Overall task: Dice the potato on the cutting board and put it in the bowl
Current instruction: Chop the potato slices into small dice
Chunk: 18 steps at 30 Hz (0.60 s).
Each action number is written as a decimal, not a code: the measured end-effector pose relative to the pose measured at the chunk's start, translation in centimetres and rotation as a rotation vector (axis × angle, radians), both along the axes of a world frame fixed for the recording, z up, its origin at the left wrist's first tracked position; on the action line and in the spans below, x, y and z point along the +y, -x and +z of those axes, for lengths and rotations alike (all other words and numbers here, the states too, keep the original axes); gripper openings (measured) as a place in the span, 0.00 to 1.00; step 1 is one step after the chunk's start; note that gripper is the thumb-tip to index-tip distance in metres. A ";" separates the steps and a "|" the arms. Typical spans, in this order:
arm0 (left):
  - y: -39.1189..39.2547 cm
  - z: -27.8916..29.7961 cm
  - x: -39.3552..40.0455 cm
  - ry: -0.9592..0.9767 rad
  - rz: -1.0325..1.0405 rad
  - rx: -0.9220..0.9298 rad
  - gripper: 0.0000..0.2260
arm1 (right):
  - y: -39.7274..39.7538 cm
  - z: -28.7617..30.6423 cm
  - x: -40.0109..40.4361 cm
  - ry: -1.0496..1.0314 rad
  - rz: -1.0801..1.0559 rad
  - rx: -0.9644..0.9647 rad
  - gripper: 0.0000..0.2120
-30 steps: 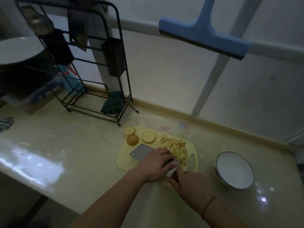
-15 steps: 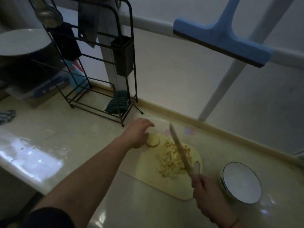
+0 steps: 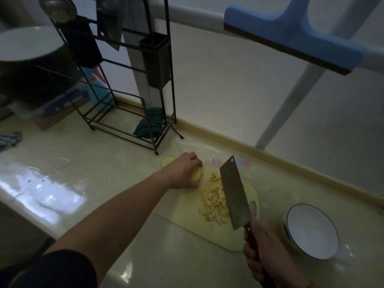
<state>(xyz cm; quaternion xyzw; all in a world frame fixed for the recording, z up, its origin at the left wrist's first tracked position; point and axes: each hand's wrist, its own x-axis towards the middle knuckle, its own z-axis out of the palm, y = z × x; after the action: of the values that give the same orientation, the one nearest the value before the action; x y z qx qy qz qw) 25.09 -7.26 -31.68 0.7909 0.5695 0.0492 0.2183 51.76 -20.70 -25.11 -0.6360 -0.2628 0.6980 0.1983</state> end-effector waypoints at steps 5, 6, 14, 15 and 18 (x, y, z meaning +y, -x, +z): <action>-0.6 -0.7 -5.3 0.024 0.362 -0.081 0.24 | 1.3 -1.1 -0.6 -0.013 0.049 0.048 0.25; -0.8 -1.1 -6.3 0.064 0.419 -0.064 0.26 | 1.8 -1.4 -0.9 -0.014 0.070 0.053 0.24; -1.2 -2.6 -10.7 0.018 0.454 0.073 0.26 | 5.0 -4.5 -2.4 -0.039 0.125 0.060 0.21; -1.2 -2.6 -10.9 0.015 0.444 0.060 0.26 | 5.2 -4.7 -2.4 -0.037 0.129 0.067 0.21; -0.5 -2.8 -11.3 0.025 0.369 -0.021 0.28 | 5.4 -5.2 -2.2 -0.045 0.137 0.069 0.22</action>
<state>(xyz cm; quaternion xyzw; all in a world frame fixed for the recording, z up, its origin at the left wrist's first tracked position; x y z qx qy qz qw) 25.59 -18.61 -34.52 0.6697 0.7032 0.0896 0.2215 46.38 -22.90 -30.34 -0.5875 -0.3143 0.7252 0.1734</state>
